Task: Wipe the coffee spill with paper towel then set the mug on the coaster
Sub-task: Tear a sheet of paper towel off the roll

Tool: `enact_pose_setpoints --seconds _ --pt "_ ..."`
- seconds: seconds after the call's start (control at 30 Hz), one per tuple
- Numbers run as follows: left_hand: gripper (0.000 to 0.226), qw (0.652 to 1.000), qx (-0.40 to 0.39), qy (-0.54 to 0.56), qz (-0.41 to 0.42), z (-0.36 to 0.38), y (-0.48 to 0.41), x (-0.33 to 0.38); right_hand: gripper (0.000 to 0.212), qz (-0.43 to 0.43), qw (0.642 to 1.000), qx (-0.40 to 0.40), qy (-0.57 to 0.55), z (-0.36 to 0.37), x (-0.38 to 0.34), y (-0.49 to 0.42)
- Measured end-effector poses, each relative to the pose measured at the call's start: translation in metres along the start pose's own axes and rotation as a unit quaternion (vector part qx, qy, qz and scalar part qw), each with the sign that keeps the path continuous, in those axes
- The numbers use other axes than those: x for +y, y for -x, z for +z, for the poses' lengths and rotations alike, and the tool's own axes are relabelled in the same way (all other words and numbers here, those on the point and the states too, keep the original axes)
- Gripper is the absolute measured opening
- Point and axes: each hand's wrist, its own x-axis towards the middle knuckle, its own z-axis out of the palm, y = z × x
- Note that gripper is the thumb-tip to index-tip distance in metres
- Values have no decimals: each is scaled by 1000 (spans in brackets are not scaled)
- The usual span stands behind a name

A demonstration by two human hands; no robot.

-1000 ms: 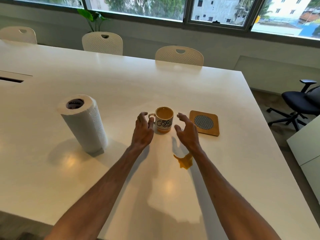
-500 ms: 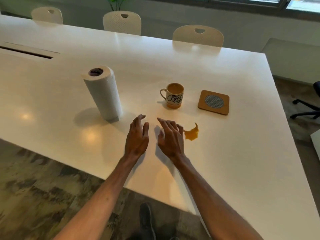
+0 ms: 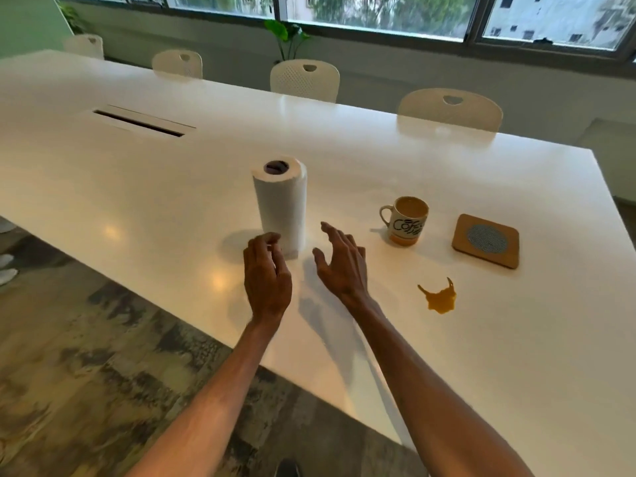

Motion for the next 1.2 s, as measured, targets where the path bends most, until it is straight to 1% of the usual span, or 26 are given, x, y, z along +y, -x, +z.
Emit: enact_pose_setpoints --seconds 0.1,0.17,0.23,0.3,0.37,0.5,0.53,0.6,0.63,0.7,0.77,0.83,0.87,0.93,1.03,1.1,1.2 --pt "32 1000 21 17 2 -5 -33 -1 79 17 999 0 -45 8 -25 -33" --pt "45 999 23 32 5 -5 -57 3 92 26 996 0 -82 11 -38 -53" --pt "60 998 11 59 -1 -2 -78 8 96 31 993 9 -117 11 -49 -68" --pt "71 996 -12 83 -9 2 -93 13 86 23 990 26 -140 11 -56 -78" --pt "80 995 -34 91 -4 8 -104 14 68 17 987 37 -157 12 -59 -83" --pt "97 996 -36 85 5 16 -113 10 25 26 984 76 -160 9 -50 -80" --pt "100 994 -47 94 -5 17 -116 9 21 30 982 86 -163 8 -46 -79" --pt "105 990 -79 115 -28 15 -122 7 23 45 978 90 -185 2 -36 -77" --pt "103 987 -88 128 -32 13 -125 4 26 53 974 91 -198 -2 -31 -76" --pt "88 981 -82 173 -30 9 -128 -1 32 61 966 95 -233 -11 -22 -72" --pt "66 974 -49 217 -35 7 -128 -1 39 71 952 91 -283 -21 -18 -67" --pt "52 974 -12 221 -37 8 -129 4 37 86 947 95 -295 -28 -13 -64" --pt "50 976 -4 217 -30 9 -129 7 32 91 949 100 -286 -31 -10 -63" --pt "53 980 -17 199 -3 10 -132 15 24 102 945 96 -297 -37 -6 -62" --pt "56 990 -55 125 39 11 -138 21 25 98 939 86 -320 -45 -5 -59" --pt "53 992 -70 97 41 12 -141 19 25 103 935 93 -325 -50 -2 -58" --pt "48 993 -48 105 34 8 -147 13 27 129 926 116 -336 -59 6 -56"
